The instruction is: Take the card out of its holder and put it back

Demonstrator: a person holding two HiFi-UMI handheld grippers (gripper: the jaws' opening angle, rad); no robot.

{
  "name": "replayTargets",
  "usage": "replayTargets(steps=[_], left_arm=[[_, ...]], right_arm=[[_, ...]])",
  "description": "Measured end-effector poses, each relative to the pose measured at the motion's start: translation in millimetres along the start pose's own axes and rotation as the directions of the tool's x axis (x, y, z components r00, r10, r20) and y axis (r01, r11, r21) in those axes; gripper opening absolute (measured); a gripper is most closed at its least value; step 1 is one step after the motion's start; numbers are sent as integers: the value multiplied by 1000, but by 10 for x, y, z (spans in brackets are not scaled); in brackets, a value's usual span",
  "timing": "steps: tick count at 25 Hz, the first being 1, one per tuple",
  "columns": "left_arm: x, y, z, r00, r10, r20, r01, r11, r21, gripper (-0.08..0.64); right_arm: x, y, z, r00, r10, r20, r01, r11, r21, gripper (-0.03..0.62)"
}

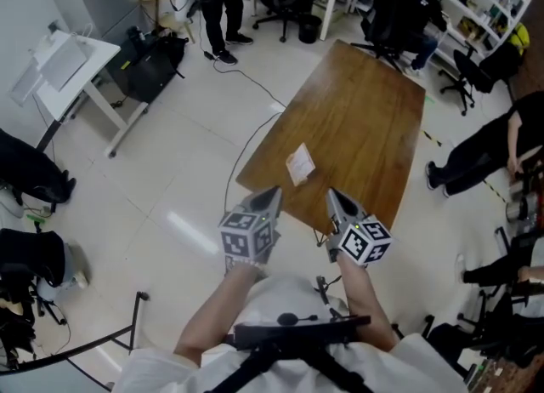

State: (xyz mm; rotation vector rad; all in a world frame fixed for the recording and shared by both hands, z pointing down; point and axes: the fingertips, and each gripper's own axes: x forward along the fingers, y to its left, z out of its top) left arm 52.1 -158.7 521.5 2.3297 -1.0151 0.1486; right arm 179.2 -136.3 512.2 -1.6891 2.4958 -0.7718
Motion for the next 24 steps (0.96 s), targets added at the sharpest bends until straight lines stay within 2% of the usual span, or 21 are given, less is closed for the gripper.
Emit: replayTargets(steps=[4, 9, 17, 24], left_arm=[[-25, -178, -123, 1000, 14, -24, -14, 1000, 4, -5], [-96, -251, -253, 999, 36, -27, -36, 999, 6, -5], [-97, -328, -349, 998, 42, -42, -41, 999, 15, -5], [-134, -320, -380, 998, 46, -43, -45, 999, 28, -5]], right_arm=[[-136, -47, -181, 1000, 9, -28, -8, 998, 61, -3], [-235, -16, -328, 999, 30, -43, -26, 996, 87, -3], [-243, 40, -351, 997, 48, -52, -44, 997, 69, -3], [-273, -23, -356, 997, 3, -75, 1, 998, 58, -3]])
